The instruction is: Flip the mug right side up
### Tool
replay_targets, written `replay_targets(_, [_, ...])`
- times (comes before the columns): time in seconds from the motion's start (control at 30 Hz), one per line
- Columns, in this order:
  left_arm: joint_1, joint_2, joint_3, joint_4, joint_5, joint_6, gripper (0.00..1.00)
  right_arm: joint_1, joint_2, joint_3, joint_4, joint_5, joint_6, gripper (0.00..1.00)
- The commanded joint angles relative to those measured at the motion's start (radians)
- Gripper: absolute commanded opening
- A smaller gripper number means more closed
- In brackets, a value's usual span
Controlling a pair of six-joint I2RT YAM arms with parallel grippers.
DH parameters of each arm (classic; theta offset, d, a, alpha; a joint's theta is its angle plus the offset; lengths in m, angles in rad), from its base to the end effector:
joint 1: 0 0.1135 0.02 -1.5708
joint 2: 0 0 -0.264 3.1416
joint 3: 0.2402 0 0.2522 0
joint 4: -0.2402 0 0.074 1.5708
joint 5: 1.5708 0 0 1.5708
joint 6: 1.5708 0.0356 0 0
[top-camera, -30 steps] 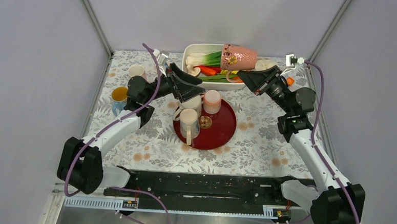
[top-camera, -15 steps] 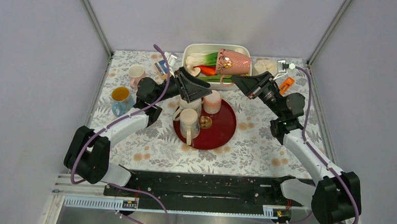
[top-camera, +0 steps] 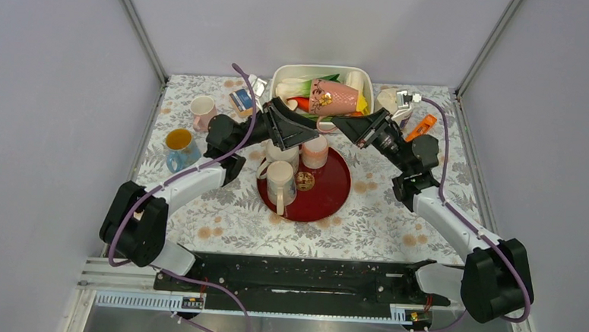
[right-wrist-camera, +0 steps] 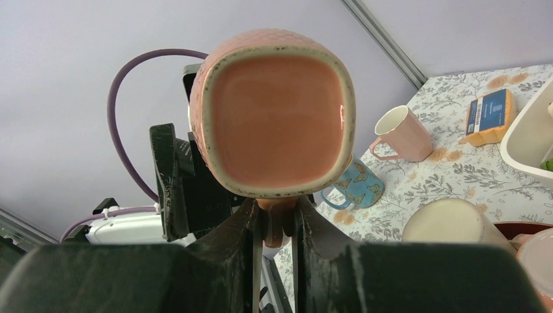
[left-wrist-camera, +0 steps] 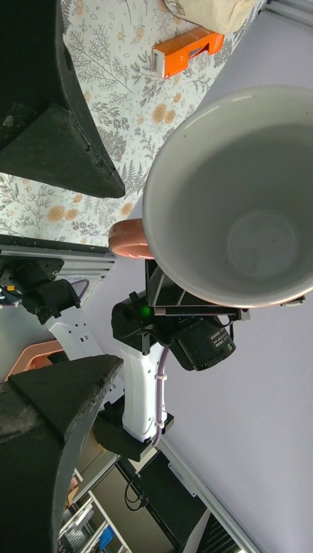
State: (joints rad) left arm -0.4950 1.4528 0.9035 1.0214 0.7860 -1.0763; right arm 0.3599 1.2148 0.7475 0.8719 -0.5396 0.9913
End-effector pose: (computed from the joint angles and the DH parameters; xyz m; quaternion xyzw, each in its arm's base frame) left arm 0.2674 -0.1730 0.3440 0.1747 0.5557 -0.6986 0.4155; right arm 0.2461 0.1121 0.3453 -0.0467 0.5735 0.6177 0.5360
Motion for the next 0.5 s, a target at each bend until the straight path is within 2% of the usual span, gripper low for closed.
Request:
replay_targets(0.0, [-0.01, 0.018, 0.049, 0.084, 0.01, -0.018, 0.91, 0.024, -0.005, 0.02, 0.158, 0.028, -0.019, 0.0])
replay_targets(0.23, [-0.014, 0.033, 0.064, 0.107, 0.017, -0.038, 0.86, 0.049, 0.013, 0.014, 0.158, 0.029, -0.033, 0.0])
replay_targets(0.47, [-0.014, 0.04, 0.074, 0.13, 0.024, -0.059, 0.72, 0.068, 0.029, 0.004, 0.179, 0.036, -0.044, 0.0])
